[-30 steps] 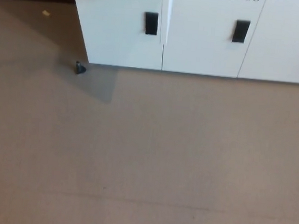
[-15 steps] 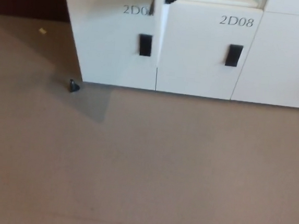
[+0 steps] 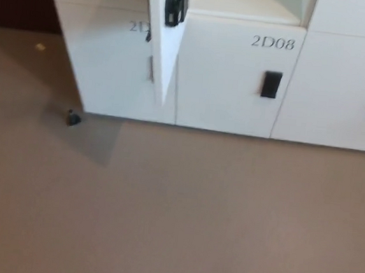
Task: The robot walks towards an open cabinet and lifts its left hand to push the door towards the right to close it.
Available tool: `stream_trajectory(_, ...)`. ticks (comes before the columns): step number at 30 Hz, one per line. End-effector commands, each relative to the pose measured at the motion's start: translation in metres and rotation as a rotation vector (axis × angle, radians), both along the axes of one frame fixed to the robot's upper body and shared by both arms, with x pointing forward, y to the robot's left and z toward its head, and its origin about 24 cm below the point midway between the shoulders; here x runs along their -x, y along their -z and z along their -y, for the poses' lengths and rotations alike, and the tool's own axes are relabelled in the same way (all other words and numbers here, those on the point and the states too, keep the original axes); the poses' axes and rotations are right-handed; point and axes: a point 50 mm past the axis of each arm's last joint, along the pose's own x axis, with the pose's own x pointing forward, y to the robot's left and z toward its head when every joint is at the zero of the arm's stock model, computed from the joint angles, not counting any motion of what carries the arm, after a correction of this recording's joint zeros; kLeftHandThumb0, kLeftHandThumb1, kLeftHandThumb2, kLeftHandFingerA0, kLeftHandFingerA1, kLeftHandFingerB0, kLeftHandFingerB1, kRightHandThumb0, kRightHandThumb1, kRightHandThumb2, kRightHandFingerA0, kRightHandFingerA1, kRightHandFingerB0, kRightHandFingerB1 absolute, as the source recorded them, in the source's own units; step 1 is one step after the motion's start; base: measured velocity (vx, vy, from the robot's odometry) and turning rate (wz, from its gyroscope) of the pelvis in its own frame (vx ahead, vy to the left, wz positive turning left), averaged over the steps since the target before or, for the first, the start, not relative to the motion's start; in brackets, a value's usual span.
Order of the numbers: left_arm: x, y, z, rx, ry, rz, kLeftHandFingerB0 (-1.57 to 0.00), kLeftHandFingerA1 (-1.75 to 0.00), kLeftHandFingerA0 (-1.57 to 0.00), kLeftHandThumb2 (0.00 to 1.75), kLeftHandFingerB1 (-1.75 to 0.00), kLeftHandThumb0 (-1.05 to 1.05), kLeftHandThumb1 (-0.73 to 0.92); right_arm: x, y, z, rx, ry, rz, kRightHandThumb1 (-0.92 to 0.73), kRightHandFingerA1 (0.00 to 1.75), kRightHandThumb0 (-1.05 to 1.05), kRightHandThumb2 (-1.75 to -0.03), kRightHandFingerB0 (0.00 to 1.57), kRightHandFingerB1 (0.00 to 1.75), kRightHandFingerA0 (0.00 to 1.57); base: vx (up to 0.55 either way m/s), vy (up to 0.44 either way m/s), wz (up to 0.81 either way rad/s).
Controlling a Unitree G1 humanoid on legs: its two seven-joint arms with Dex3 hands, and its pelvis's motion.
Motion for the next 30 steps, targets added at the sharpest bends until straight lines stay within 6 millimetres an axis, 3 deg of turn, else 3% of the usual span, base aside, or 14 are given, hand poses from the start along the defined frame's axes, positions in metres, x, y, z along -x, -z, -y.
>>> stream_trajectory(1,-0.0062,-0.0060,-0.0065,-0.040,0.025,0.023,-0.21,-0.36,-0.30,0.67,-0.32,-0.20,0.84,-0.0013,-0.0026,0.0015,0.006,0.006,0.019,-0.76,0.46,-0.28,-0.63,0.37,0.38,0.53,0.28,0.075,0.10)
stream_trajectory(13,-0.0111,-0.0080,-0.0081,-0.051,0.026,0.027,-0.22,-0.37,-0.32,0.68,-0.33,-0.22,0.82,-0.0052,-0.0025,0.0018,-0.011,0.025,0.020,-0.77,0.46,-0.27,-0.63,0.37,0.39,0.51,0.33,-0.037,0.01)
stream_trajectory(20,-0.0125,-0.0083,-0.0074,-0.053,0.030,0.027,-0.22,-0.37,-0.32,0.68,-0.33,-0.22,0.83,-0.0055,-0.0019,0.0016,-0.003,0.003,0.017,-0.72,0.48,-0.30,-0.62,0.38,0.39,0.53,0.41,-0.158,0.63)
stream_trajectory(30,-0.0162,-0.0091,-0.0085,-0.064,0.037,0.034,-0.22,-0.37,-0.33,0.69,-0.33,-0.23,0.84,-0.0086,-0.0019,0.0002,0.006,-0.018,0.016,-0.72,0.47,-0.31,-0.62,0.36,0.38,0.52,0.33,-0.060,-0.15)
